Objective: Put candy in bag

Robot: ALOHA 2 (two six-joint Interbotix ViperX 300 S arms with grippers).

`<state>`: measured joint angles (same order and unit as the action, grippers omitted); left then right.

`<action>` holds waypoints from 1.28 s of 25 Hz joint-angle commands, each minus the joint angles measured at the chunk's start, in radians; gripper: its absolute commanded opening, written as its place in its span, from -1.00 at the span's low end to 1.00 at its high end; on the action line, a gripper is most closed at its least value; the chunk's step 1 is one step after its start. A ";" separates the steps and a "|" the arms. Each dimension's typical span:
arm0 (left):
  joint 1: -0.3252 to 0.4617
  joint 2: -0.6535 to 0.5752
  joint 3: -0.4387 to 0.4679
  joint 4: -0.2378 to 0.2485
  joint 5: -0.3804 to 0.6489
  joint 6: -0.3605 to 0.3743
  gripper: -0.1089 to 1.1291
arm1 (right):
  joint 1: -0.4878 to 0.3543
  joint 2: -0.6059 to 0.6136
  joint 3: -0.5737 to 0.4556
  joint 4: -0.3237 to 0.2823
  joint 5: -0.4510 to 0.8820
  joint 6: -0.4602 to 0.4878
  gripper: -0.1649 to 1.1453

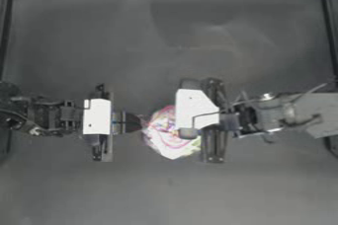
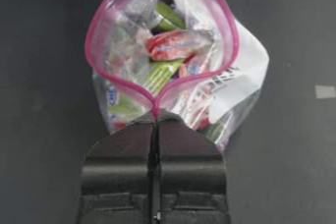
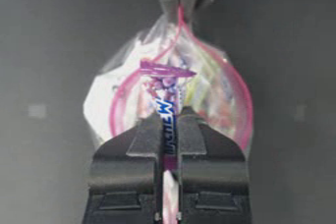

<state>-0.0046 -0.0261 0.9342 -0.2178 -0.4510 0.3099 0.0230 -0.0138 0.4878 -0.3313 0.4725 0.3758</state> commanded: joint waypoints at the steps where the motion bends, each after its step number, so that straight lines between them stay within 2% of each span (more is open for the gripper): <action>1: 0.000 -0.038 -0.015 0.002 -0.005 0.003 -0.62 | -0.005 0.031 -0.032 -0.005 -0.021 -0.003 -0.36; 11: 0.000 -0.055 -0.017 0.003 -0.002 0.005 -0.62 | -0.017 0.081 -0.038 -0.006 -0.031 -0.003 -0.26; 13: 0.000 -0.057 -0.018 0.003 -0.002 0.005 -0.62 | -0.018 0.081 -0.037 -0.003 -0.034 -0.003 -0.14; 20: 0.000 -0.058 -0.020 0.003 -0.002 0.005 -0.62 | -0.021 0.083 -0.035 0.015 -0.074 -0.003 0.58; 23: 0.000 -0.058 -0.020 0.003 0.002 0.005 -0.62 | -0.021 0.080 -0.038 0.026 -0.083 -0.003 0.78; 32: -0.006 -0.058 -0.020 0.003 0.002 0.003 -0.62 | -0.049 0.077 -0.038 0.025 -0.086 -0.002 0.80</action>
<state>-0.0092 -0.0291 0.9327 -0.2178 -0.4464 0.3129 -0.0215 0.0859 0.4725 -0.3053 0.3912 0.3743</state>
